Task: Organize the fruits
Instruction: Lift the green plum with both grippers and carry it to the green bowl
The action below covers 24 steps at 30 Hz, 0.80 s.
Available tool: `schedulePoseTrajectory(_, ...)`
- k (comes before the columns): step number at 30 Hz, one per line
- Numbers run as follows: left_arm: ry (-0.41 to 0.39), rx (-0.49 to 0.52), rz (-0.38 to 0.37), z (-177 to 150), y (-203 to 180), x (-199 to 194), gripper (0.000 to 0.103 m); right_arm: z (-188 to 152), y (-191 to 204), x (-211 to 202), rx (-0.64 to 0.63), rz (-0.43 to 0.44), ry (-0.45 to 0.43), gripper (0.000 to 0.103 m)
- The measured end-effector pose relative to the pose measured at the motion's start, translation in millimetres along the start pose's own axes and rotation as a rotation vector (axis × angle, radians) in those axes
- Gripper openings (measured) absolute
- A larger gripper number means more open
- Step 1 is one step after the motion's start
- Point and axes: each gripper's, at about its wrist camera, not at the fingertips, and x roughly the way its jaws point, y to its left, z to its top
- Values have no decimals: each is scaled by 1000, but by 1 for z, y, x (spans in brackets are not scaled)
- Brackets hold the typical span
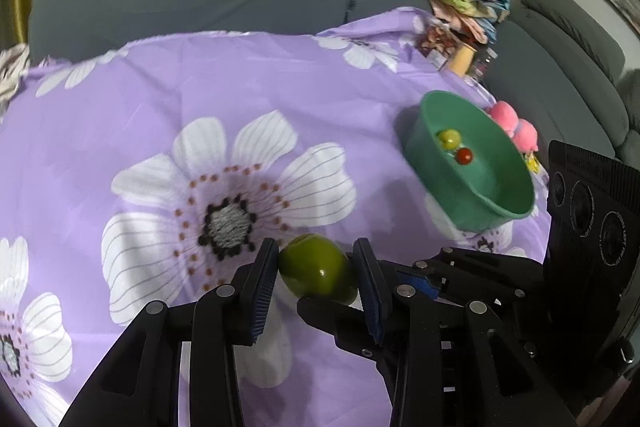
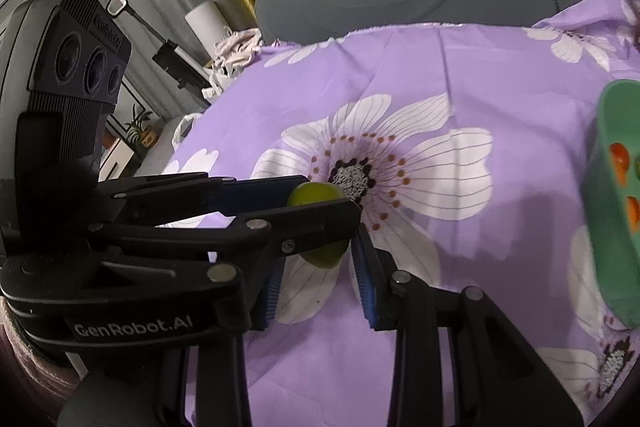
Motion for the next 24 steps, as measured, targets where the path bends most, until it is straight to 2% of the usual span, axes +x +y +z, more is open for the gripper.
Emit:
schedulePoseTrajectory(16,-23,205,-38,36,-100,10,38,-11,-54,-90,88,-73,-188,34)
schedulePoseTrajectory(24,-6,264,-58,46,-133,26,38,-16,-82,-114,142,-102,-236,33)
